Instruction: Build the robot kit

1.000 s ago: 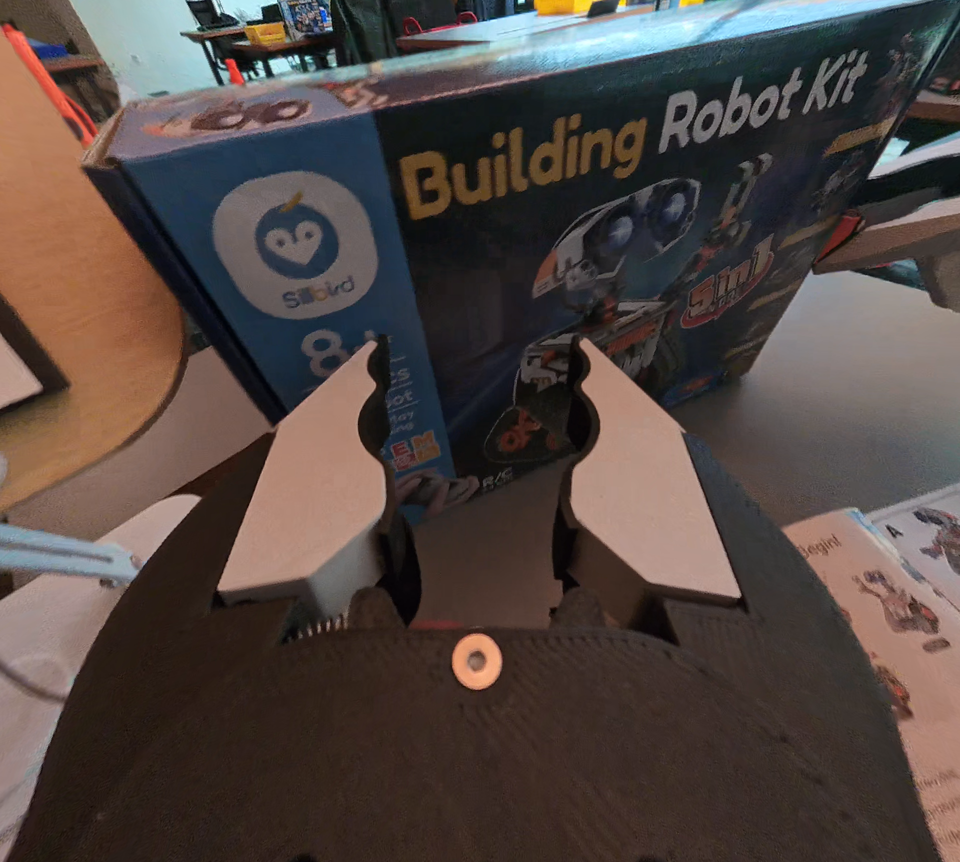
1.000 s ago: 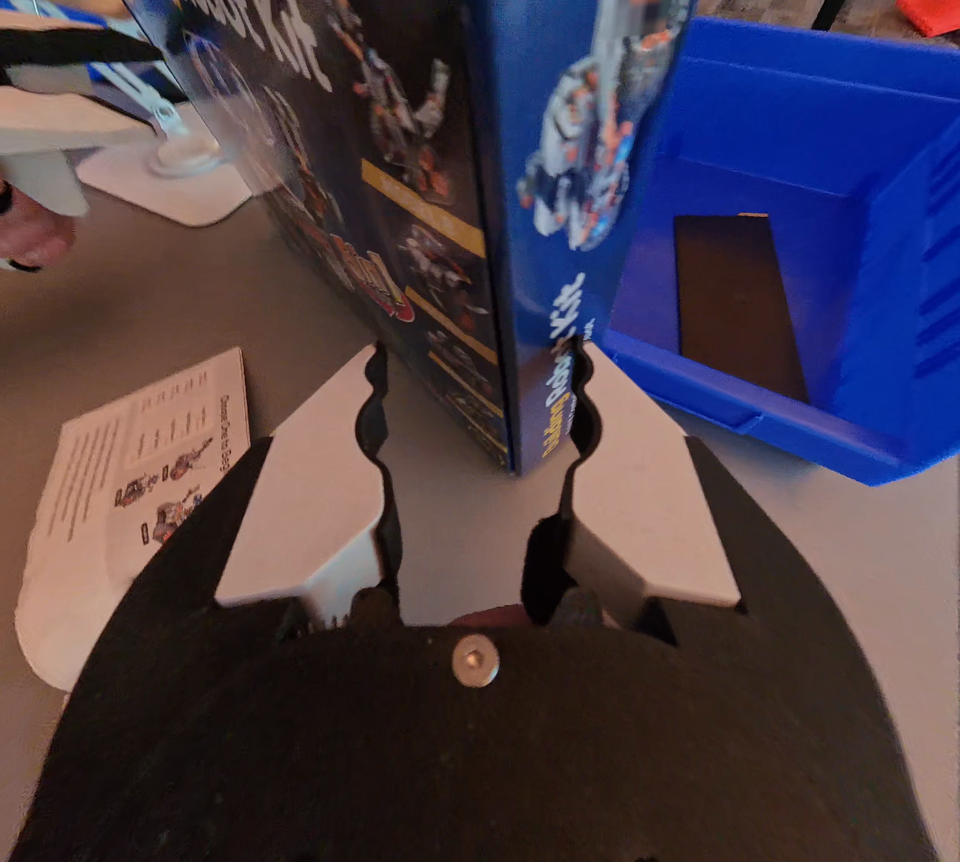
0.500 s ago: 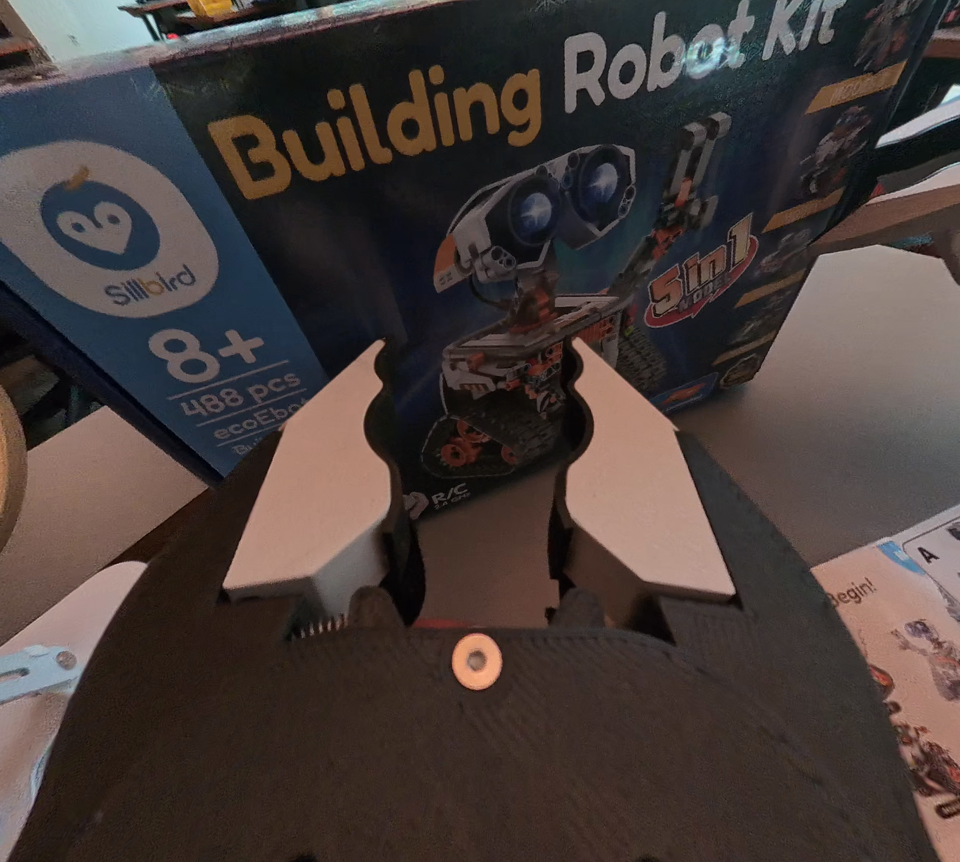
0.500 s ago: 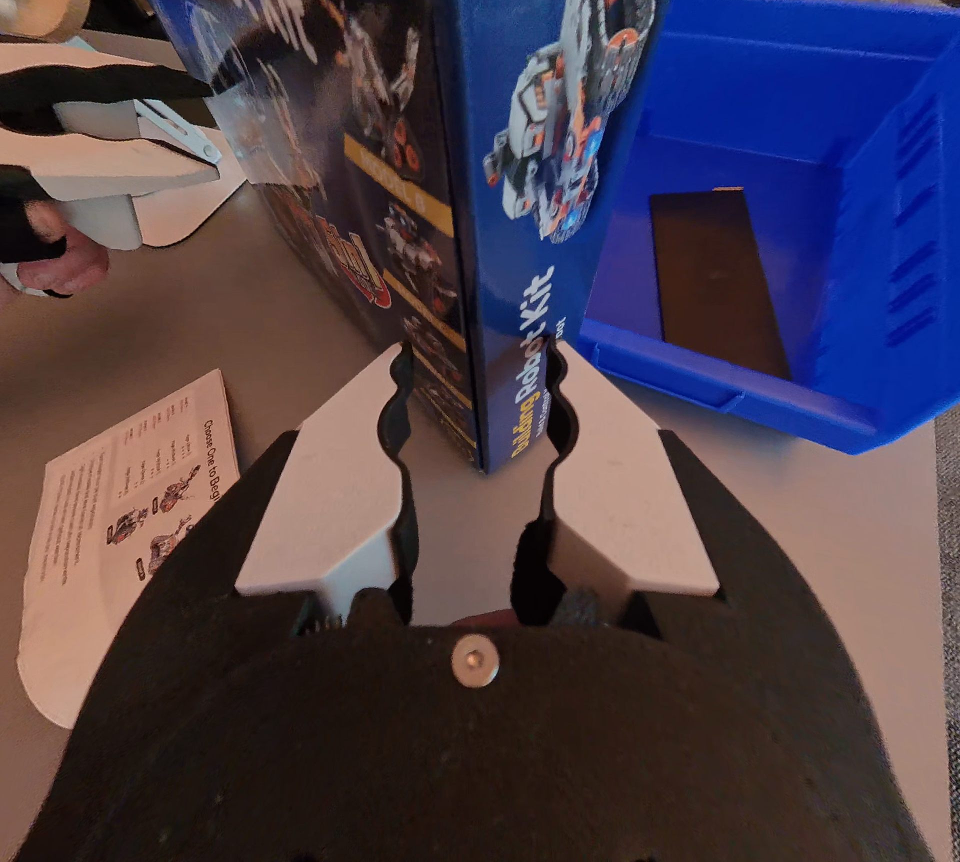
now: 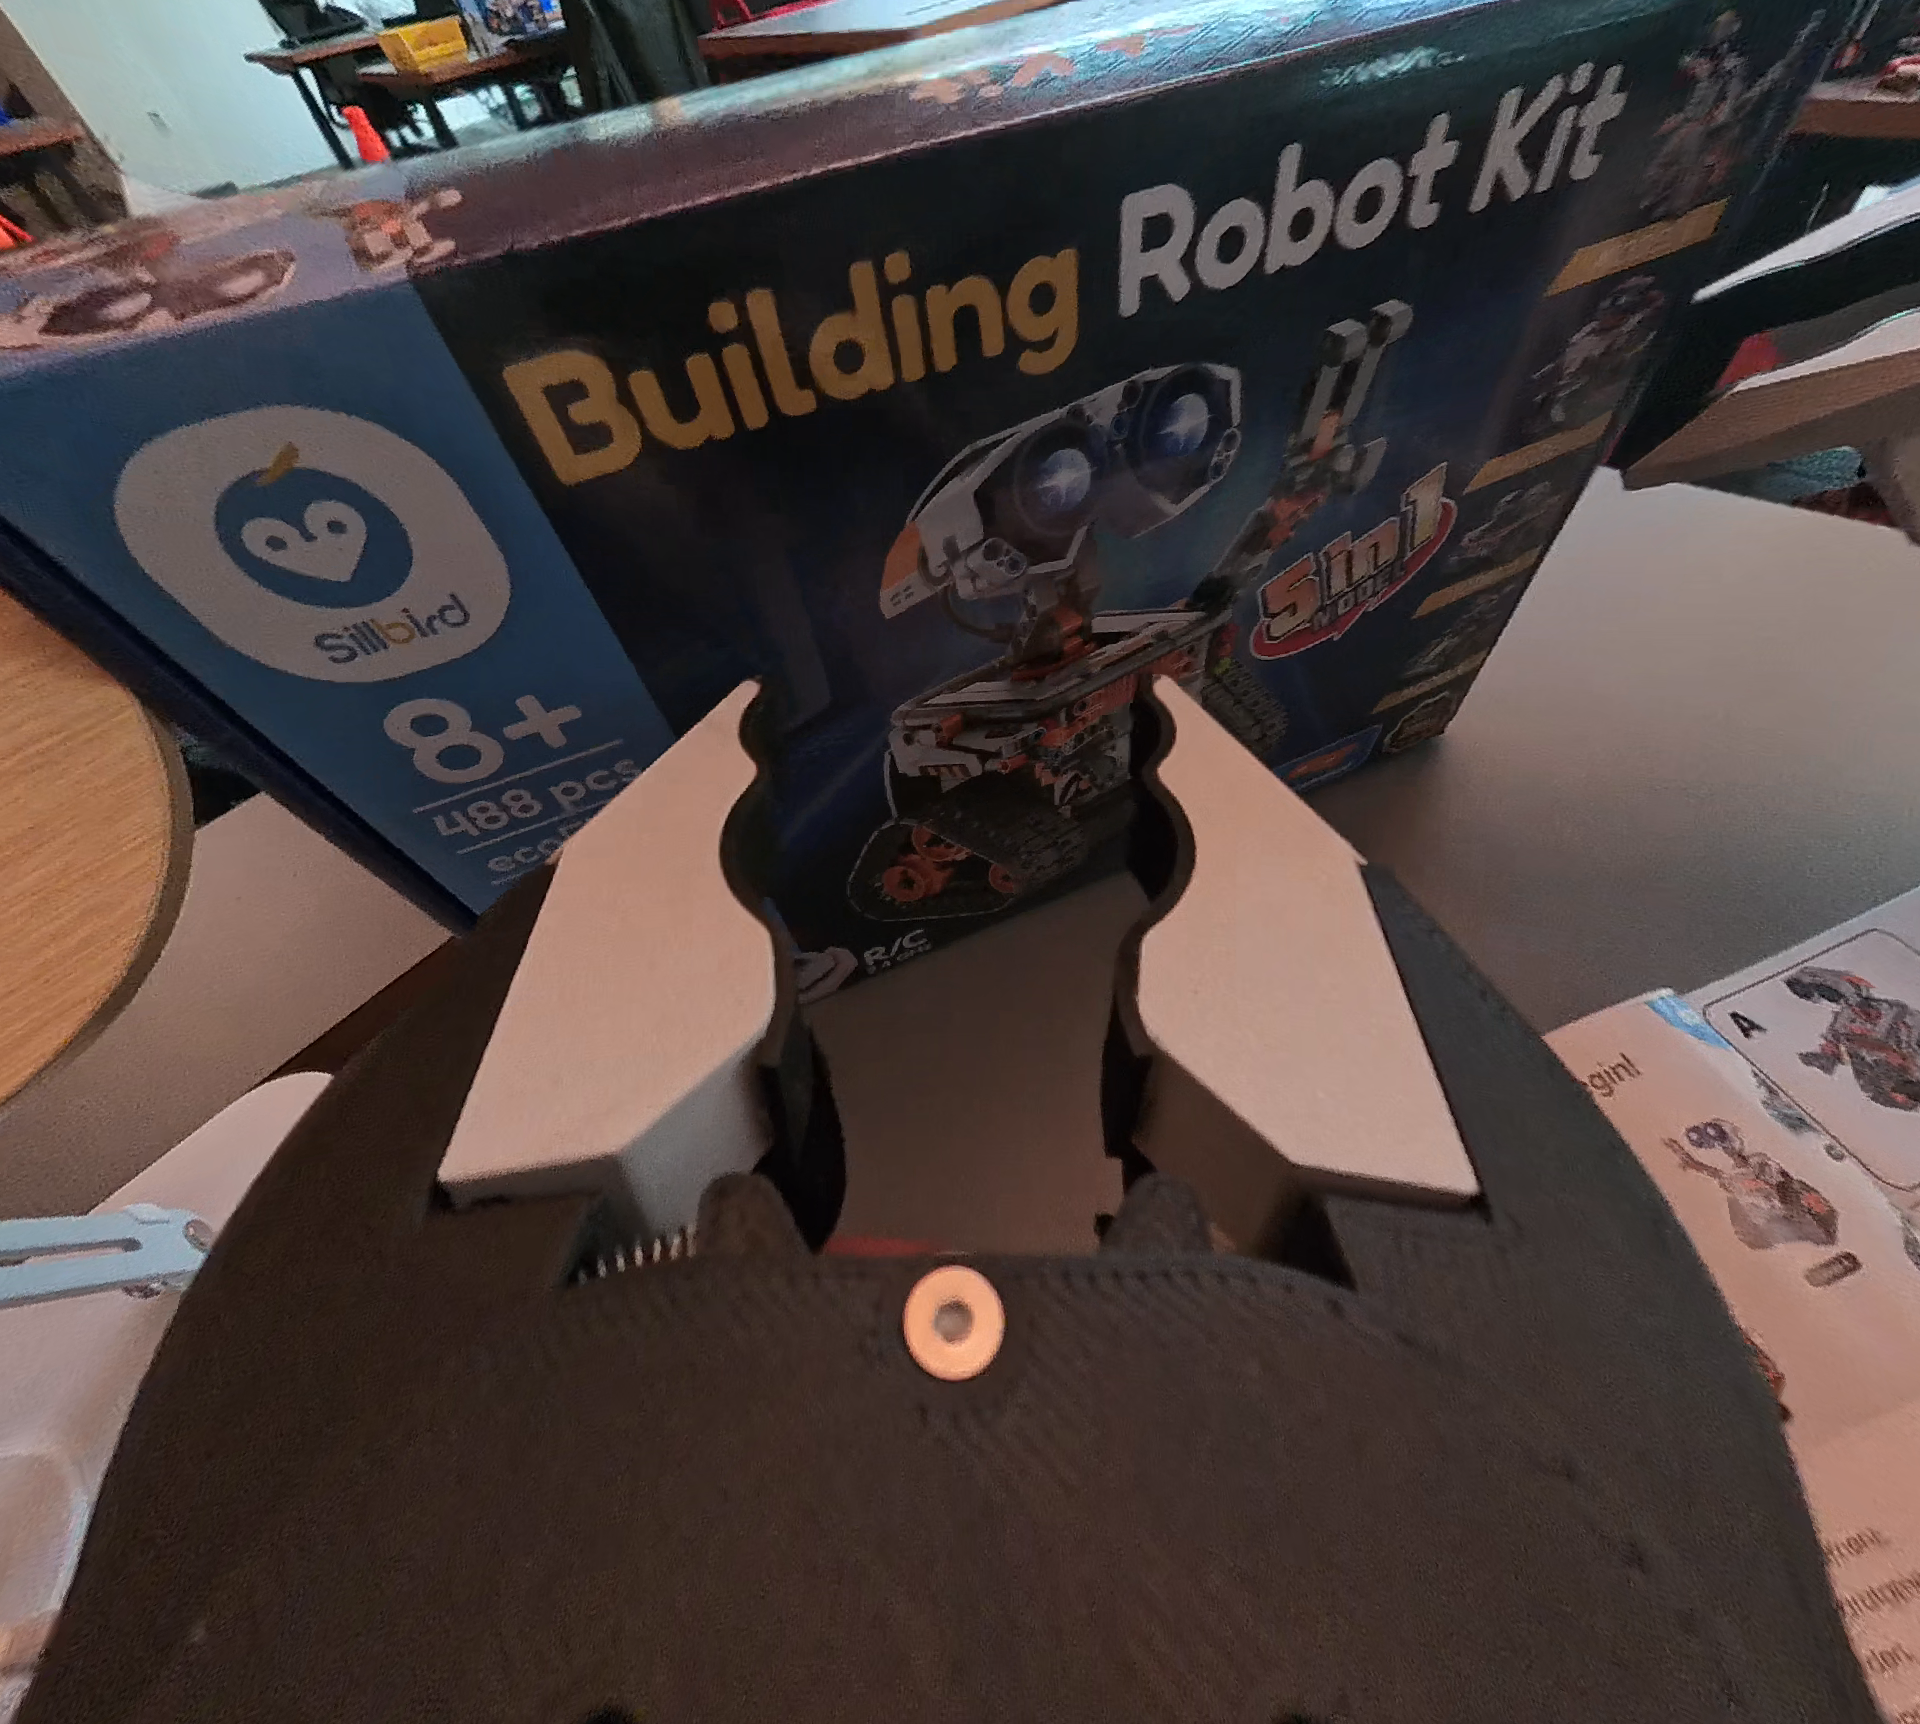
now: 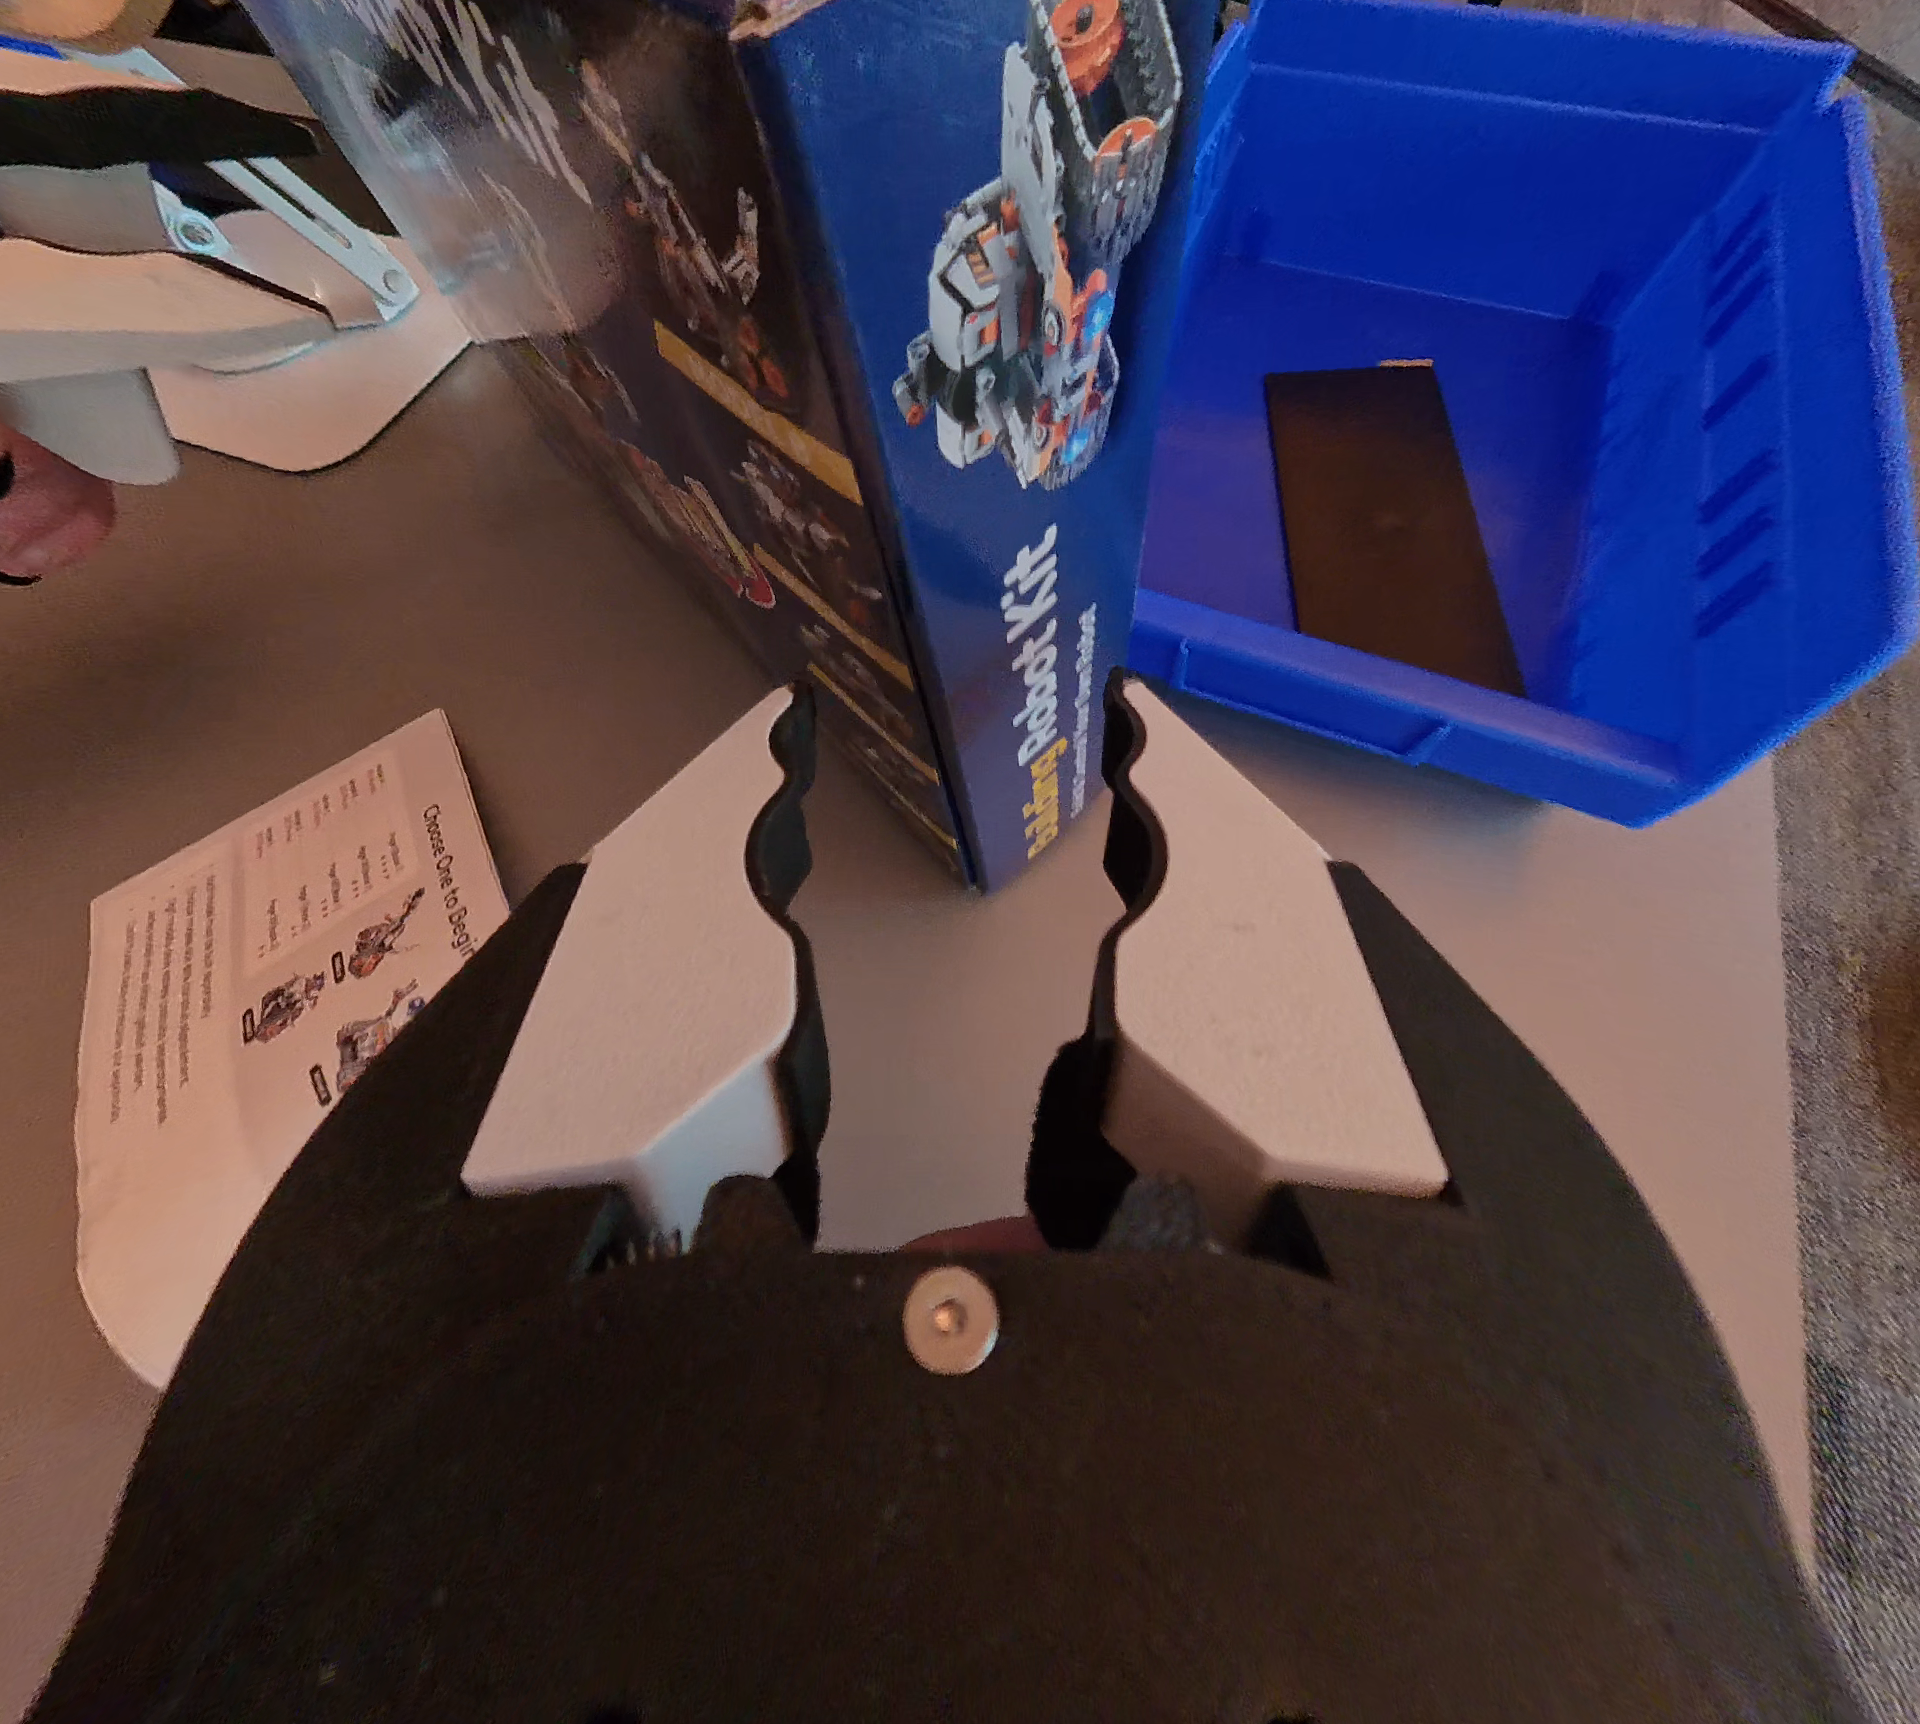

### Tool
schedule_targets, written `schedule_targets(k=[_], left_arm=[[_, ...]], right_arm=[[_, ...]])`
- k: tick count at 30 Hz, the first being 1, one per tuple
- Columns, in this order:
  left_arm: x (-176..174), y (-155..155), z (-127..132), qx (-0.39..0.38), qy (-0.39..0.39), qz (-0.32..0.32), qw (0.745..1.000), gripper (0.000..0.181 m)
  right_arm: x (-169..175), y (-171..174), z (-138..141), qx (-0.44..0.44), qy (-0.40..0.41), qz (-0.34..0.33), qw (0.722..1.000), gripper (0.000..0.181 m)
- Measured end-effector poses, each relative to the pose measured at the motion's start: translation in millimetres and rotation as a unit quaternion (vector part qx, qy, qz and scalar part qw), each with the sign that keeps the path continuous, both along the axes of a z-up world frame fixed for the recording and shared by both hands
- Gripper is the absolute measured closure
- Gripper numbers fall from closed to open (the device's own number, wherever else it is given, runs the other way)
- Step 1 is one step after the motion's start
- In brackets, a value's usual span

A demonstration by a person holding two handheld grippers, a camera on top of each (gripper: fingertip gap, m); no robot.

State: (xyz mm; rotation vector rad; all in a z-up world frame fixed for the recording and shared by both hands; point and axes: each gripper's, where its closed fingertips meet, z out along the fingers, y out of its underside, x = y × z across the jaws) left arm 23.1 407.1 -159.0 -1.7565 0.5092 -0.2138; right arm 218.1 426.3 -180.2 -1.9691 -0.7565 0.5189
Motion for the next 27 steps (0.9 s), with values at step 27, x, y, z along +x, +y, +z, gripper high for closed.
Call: schedule_targets(k=[27], left_arm=[[-61,-165,-31,-0.12,0.034,-0.175,0.977,0.095]], right_arm=[[-147,-174,-17,-0.074,-0.01,0.395,0.915,0.181]])
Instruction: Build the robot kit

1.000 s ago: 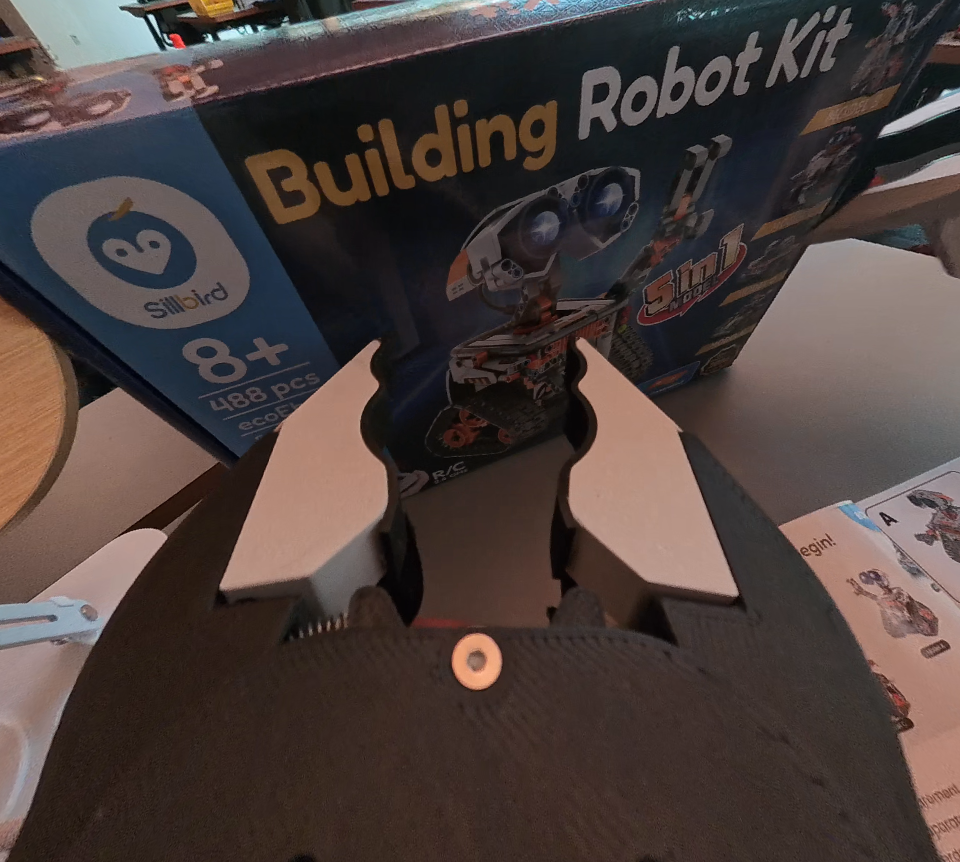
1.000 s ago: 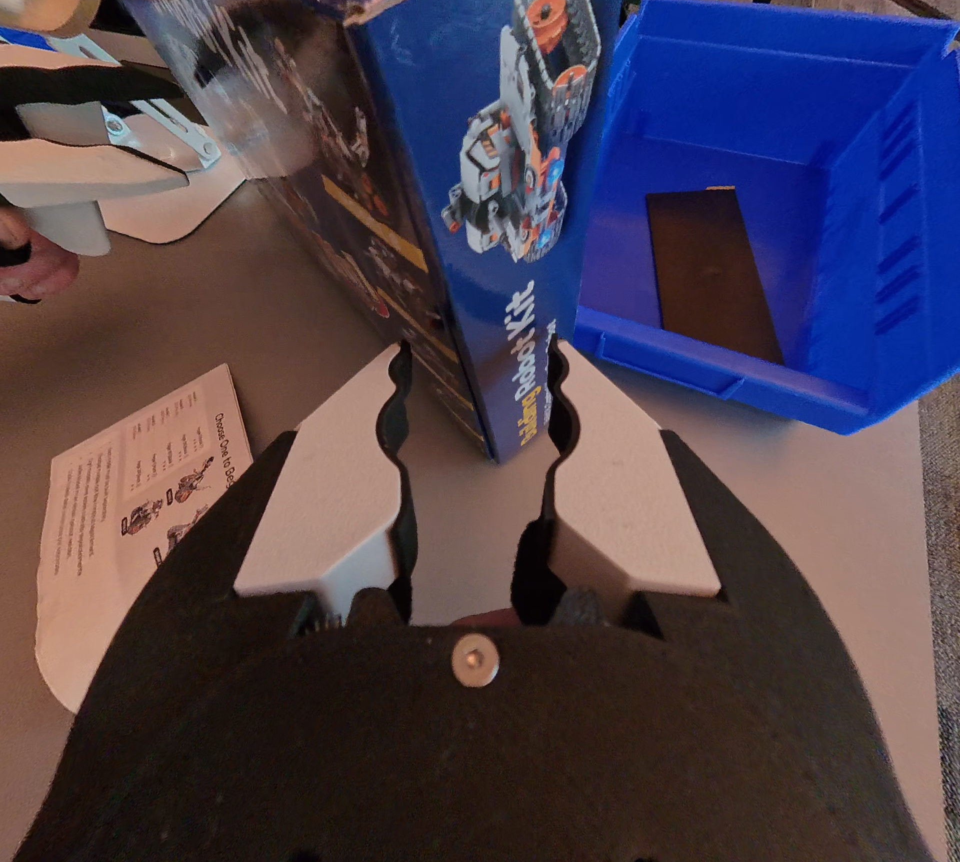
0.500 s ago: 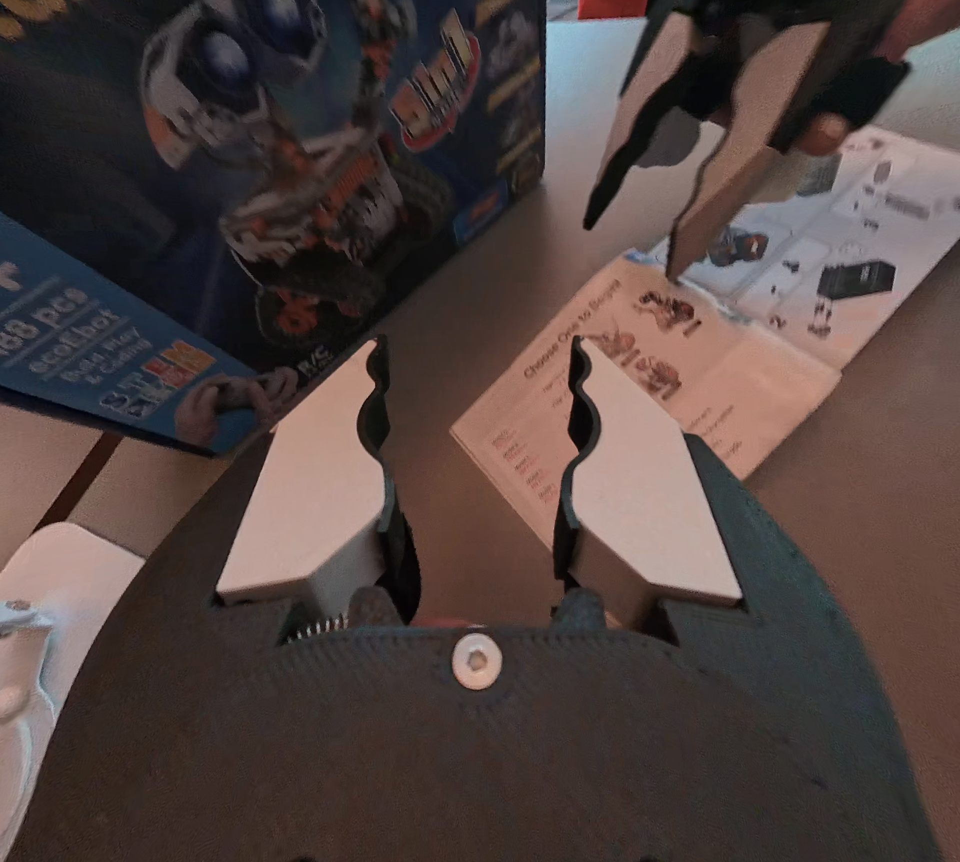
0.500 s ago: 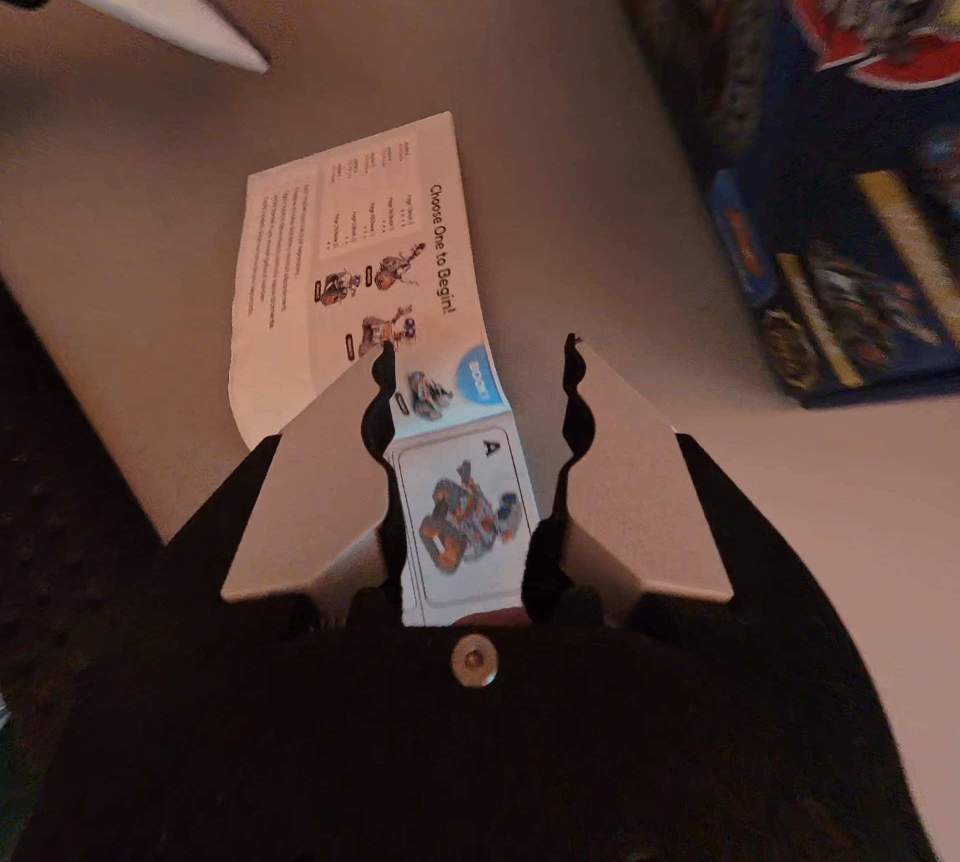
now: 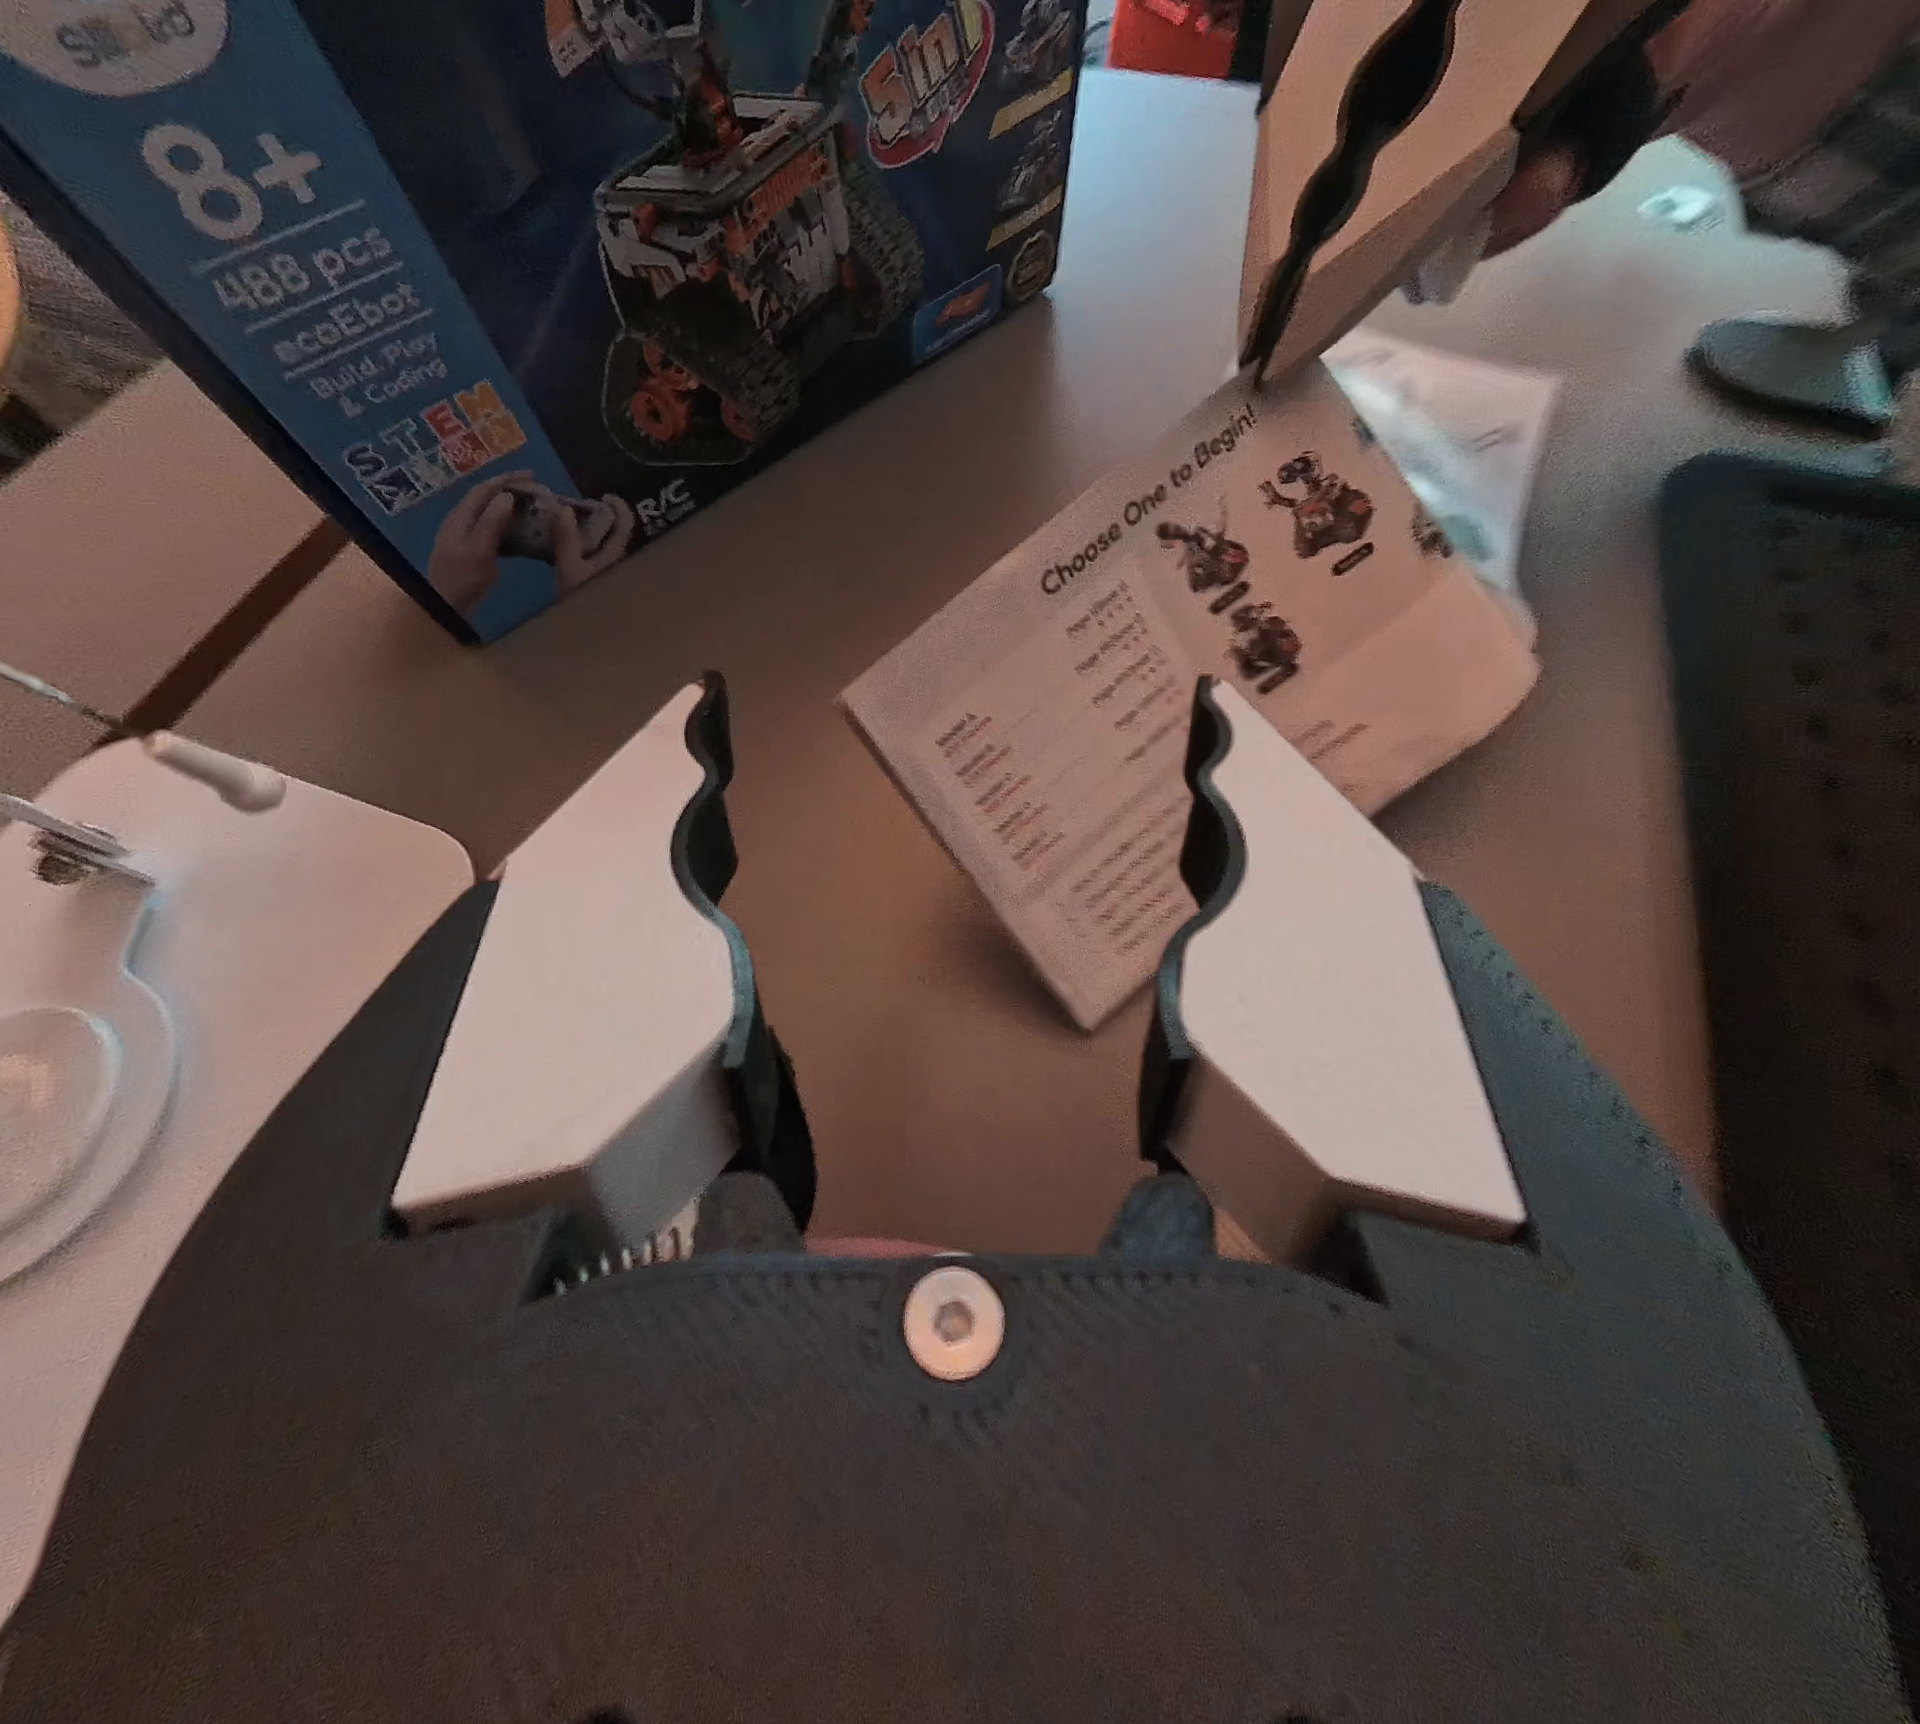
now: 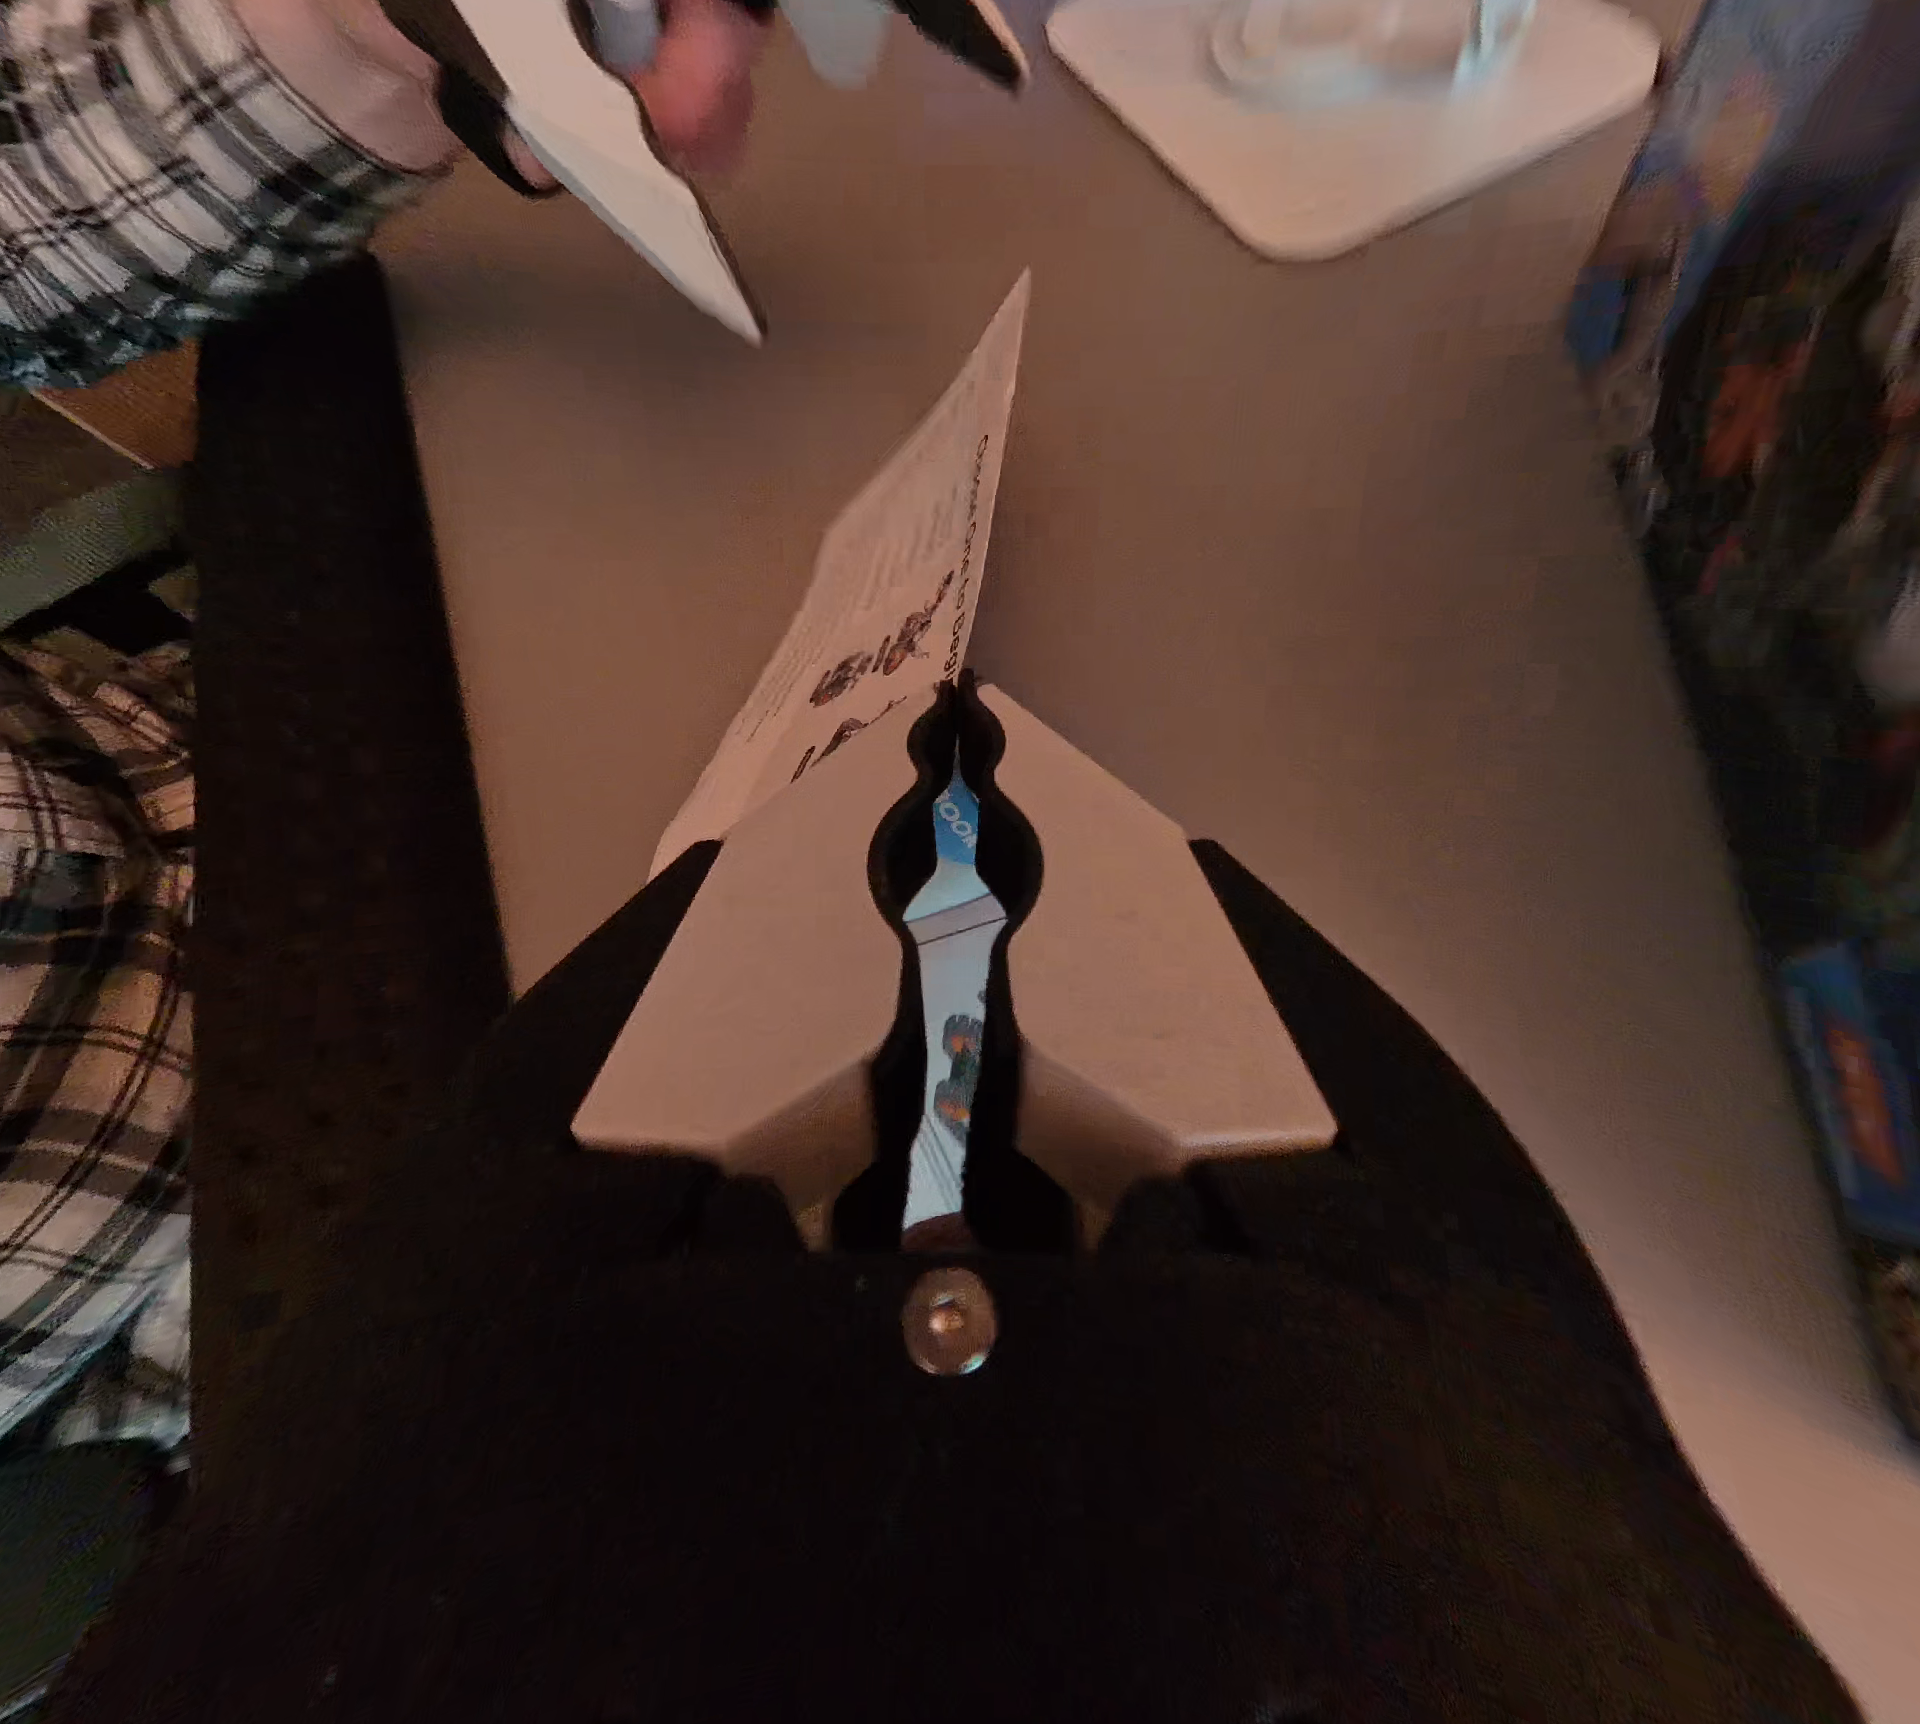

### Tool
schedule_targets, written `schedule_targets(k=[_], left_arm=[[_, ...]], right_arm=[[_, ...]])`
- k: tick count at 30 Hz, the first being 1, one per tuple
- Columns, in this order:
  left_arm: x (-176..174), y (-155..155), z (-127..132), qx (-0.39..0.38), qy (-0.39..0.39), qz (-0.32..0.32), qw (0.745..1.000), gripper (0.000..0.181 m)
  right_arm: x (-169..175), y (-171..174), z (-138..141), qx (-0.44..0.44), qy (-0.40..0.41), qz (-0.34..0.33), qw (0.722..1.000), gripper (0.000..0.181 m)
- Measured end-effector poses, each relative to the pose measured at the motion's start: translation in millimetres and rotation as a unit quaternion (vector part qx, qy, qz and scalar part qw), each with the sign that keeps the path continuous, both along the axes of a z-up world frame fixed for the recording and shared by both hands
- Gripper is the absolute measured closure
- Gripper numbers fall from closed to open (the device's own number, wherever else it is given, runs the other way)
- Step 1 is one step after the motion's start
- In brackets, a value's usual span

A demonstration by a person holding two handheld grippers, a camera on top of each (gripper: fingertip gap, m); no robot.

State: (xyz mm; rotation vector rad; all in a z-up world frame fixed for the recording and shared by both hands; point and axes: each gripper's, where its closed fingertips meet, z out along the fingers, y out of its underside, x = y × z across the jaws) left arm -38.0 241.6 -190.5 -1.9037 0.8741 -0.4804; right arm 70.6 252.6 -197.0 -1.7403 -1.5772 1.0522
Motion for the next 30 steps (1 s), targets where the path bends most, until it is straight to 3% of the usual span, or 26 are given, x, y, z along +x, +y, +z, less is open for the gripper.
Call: schedule_targets(k=[5,6,9,10,13,15,19,20,21,23,27,30], left_arm=[[-32,-11,32,-0.069,-0.128,-0.05,0.988,0.069],[-42,-8,41,-0.065,-0.143,-0.055,0.986,0.071],[-63,-12,78,-0.039,-0.183,-0.1,0.977,0.089],[-73,-11,90,-0.016,-0.177,-0.1,0.979,0.104],[-111,2,131,0.044,-0.166,-0.065,0.983,0.181],[-134,10,155,0.065,-0.146,-0.052,0.986,0.181],[-167,23,197,0.105,-0.028,-0.021,0.994,0.181],[-174,26,208,0.117,0.021,-0.007,0.993,0.181],[-180,26,216,0.128,0.073,0.0,0.989,0.181],[-186,21,229,0.143,0.156,0.013,0.977,0.181],[-185,0,259,0.154,0.194,0.046,0.968,0.181],[-188,-7,273,0.14,0.202,0.08,0.966,0.181]], right_arm=[[-58,-20,70,0.113,0.034,0.053,0.992,0.181],[-71,-20,84,0.132,0.04,0.056,0.989,0.181],[-112,-11,123,0.172,0.054,0.052,0.982,0.181],[-124,-5,134,0.181,0.057,0.048,0.981,0.181],[-159,10,160,0.199,0.064,0.041,0.977,0.181],[-180,20,176,0.202,0.076,0.036,0.976,0.181],[-210,35,206,0.185,0.138,0.035,0.972,0.181],[-215,40,211,0.174,0.159,0.034,0.971,0.181],[-218,47,215,0.165,0.177,0.027,0.97,0.169],[-222,55,210,0.144,0.198,0.025,0.969,0.121],[-232,48,167,0.077,0.213,0.042,0.973,0.091],[-224,19,169,0.062,0.243,0.064,0.966,0.091]])
